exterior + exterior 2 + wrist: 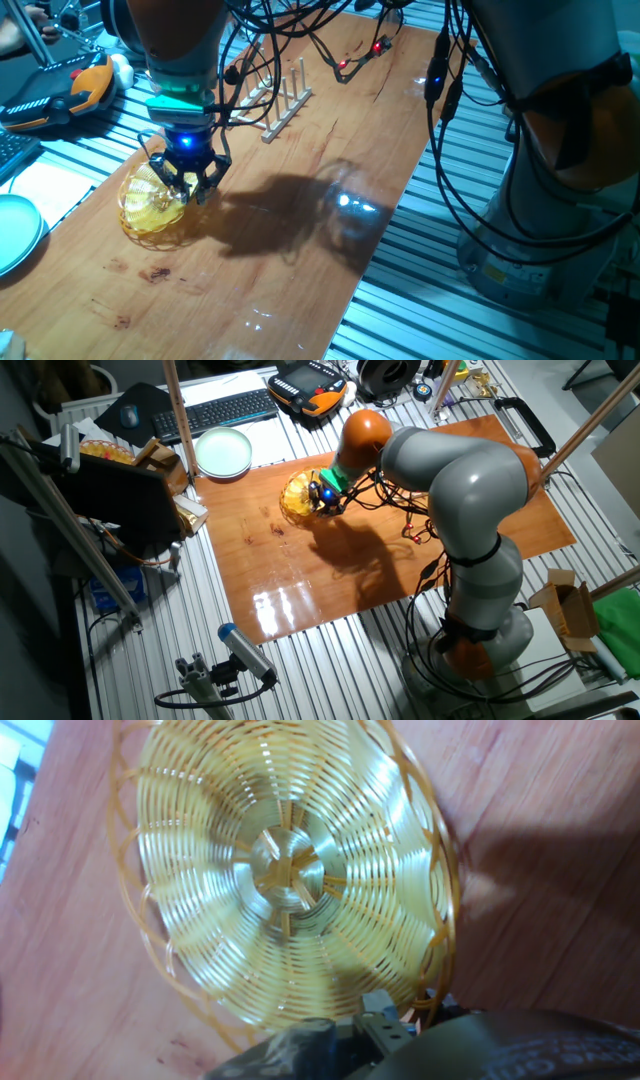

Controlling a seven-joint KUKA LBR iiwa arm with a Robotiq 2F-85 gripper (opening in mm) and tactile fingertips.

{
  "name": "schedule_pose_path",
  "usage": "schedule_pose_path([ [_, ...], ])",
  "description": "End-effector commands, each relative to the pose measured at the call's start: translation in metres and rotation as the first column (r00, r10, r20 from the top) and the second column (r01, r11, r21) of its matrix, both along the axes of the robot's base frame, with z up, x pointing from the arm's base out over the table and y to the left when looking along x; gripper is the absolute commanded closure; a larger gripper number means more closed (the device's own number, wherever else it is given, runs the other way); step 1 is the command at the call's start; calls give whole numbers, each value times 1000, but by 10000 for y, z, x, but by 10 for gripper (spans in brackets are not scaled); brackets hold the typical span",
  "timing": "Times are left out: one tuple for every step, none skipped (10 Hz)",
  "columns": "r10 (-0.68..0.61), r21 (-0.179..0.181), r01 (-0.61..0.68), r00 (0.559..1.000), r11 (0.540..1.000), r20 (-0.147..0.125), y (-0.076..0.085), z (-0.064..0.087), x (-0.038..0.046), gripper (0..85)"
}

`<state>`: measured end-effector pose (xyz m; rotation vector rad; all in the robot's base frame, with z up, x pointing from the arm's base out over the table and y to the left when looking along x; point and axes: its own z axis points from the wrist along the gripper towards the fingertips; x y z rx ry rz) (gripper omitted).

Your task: Take the dish off the dish rack

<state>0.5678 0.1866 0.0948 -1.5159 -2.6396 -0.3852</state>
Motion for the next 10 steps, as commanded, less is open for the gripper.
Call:
schedule_pose_path([
  [-9,11,9,1000,1000,-2,-8,-5,0,593],
  [-19,18,19,1000,1000,-5,-15,-10,-2,587],
  [-37,26,37,999,999,-7,-27,-20,-5,573],
  [-46,35,46,999,998,-10,-36,-28,-8,563],
  [-52,36,52,999,998,-12,-43,-35,-10,553],
  [-55,37,55,998,998,-13,-53,-43,-14,547],
  [-58,37,58,998,998,-14,-63,-50,-16,543],
  [-61,38,62,998,997,-13,-75,-61,-19,543],
  [-65,40,66,998,997,-15,-88,-75,-23,540],
  [-65,39,66,998,997,-15,-104,-91,-31,530],
])
